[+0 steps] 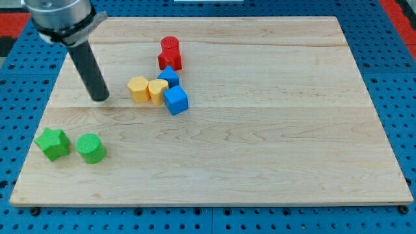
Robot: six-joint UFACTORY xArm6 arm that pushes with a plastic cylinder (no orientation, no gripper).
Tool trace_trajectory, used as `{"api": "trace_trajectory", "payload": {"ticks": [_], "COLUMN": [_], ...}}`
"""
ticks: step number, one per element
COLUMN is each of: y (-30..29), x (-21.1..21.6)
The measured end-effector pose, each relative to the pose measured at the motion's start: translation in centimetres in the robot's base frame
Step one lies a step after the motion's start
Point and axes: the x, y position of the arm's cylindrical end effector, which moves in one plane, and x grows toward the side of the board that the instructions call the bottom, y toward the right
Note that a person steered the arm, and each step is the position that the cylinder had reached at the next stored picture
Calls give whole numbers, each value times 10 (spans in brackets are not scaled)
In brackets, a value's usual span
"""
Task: Slide the red circle to the right
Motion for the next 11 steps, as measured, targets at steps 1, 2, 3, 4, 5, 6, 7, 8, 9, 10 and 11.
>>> {"api": "trace_trajectory", "payload": {"ticks": [1,2,3,4,5,6,7,8,9,10,11], "y": [57,76,23,32,54,66,112,146,146,182,192], "x": [19,39,18,-40,-83,-117,-116,-108,-132,-166,-137]}}
